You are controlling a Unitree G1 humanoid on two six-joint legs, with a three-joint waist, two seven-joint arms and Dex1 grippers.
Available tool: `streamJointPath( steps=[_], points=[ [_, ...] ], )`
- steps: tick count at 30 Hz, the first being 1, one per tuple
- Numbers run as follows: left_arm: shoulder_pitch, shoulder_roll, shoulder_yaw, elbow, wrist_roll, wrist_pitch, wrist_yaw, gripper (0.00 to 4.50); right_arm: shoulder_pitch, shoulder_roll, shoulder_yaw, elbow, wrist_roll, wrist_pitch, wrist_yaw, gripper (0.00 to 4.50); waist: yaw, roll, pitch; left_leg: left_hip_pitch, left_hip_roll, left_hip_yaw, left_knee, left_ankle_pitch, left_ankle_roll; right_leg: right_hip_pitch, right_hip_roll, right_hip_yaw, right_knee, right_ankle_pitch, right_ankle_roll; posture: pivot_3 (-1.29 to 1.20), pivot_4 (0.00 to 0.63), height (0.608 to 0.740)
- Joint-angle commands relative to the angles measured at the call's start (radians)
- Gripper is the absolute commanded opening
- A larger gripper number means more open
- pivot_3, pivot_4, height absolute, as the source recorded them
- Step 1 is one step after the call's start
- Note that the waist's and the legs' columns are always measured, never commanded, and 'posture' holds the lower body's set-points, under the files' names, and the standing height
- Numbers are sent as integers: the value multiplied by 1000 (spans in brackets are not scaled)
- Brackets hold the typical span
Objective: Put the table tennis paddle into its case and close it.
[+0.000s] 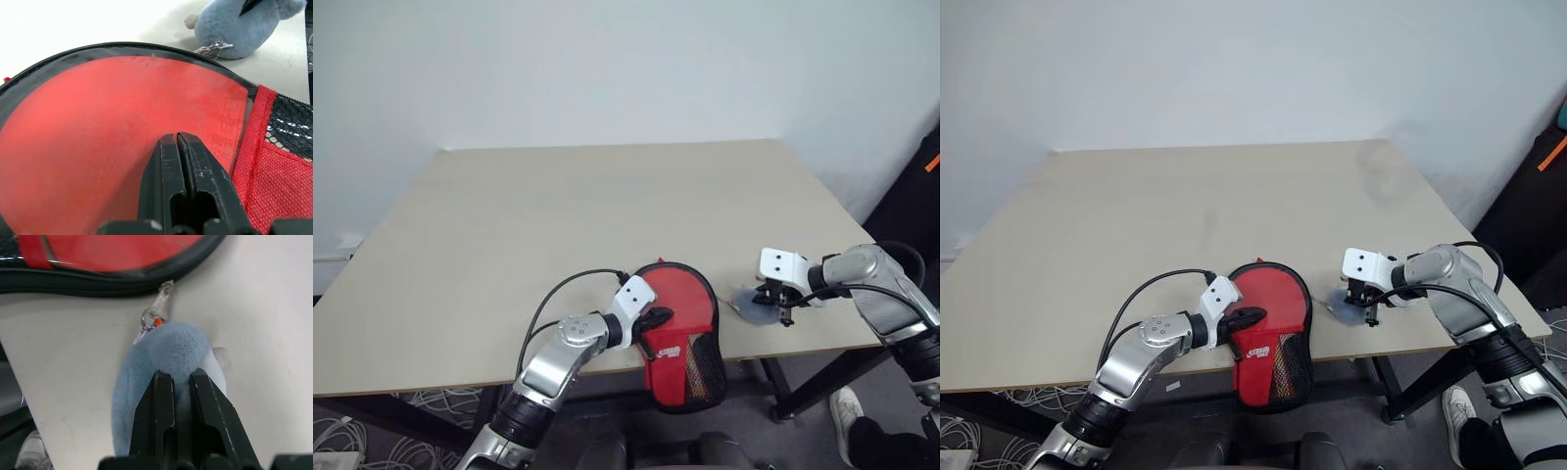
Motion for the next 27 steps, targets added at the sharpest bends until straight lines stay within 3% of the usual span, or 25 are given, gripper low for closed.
streamJointPath(
  steps=[1,27],
  points=[
    [12,12,-17,85,33,43,0,0,22,-38,-2,-92,21,-22,55,6,1,0,0,0,0,0,0,0,0,0,0,0,0,0,0,0,0,740],
    [-97,6,-2,238,51,-23,-51,0,149,-207,-72,-323,112,-60,141,6,2,0,1,-2,-1,-1,0,-2,-2,-1,-1,-1,-2,0,0,0,0,740]
  ],
)
